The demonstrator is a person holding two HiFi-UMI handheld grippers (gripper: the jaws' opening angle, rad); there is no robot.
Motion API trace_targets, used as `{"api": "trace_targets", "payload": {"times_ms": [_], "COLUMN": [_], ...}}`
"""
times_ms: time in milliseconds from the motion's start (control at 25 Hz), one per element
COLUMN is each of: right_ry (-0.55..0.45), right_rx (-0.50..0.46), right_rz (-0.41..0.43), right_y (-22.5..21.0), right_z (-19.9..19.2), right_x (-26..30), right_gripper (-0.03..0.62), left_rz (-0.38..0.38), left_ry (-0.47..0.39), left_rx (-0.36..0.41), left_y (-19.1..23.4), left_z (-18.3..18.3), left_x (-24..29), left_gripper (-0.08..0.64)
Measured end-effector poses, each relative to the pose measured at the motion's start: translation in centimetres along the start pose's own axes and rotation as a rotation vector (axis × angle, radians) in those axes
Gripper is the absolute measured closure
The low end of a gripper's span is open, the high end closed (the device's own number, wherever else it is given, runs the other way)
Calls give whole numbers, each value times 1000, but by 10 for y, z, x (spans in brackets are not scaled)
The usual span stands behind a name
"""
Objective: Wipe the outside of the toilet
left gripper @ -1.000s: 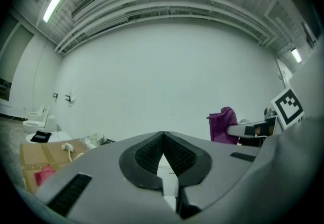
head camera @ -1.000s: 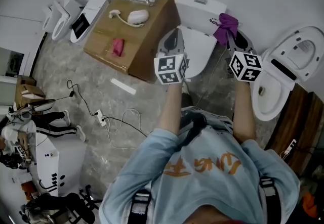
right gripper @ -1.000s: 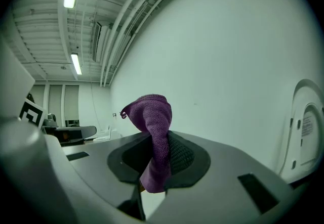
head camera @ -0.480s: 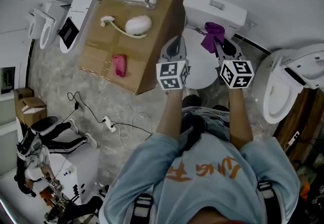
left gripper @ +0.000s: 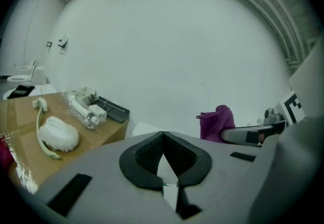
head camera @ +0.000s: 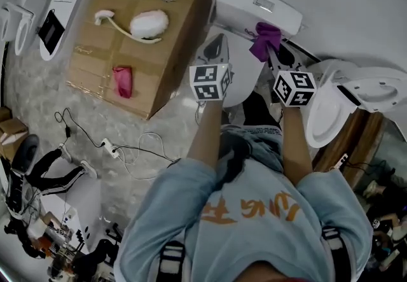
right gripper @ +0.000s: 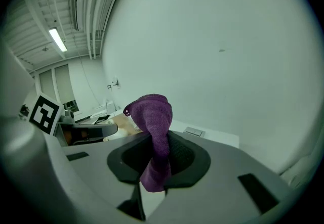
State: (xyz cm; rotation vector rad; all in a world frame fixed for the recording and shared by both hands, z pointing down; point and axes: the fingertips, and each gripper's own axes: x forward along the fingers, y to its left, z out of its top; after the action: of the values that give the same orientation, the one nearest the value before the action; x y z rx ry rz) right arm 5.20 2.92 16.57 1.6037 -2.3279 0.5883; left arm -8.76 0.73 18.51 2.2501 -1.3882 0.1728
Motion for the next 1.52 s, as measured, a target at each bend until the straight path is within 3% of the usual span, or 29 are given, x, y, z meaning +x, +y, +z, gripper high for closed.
{"api": "trace_targets", "payload": {"times_ms": [440,960,1120,1520], "right_ry": [79,162,179,243], "right_rx": [-201,-461,-536,-692], "right_rz": [197,363,424,534], "right_y": [-24,-72,-71,-49], "right_z": [44,68,73,50], "right_x": [96,201,232,297], "right_gripper": [505,503,503,503], "left_rz": [154,273,324,364], "left_ry": [-62,-42,-40,0], "left_rx": [-147,-241,-278,-303], "left_y": [30,37,46,47], "left_z": [19,4,-1,-23], "left_x": [69,152,164,175], "left_gripper": [537,537,537,537]}}
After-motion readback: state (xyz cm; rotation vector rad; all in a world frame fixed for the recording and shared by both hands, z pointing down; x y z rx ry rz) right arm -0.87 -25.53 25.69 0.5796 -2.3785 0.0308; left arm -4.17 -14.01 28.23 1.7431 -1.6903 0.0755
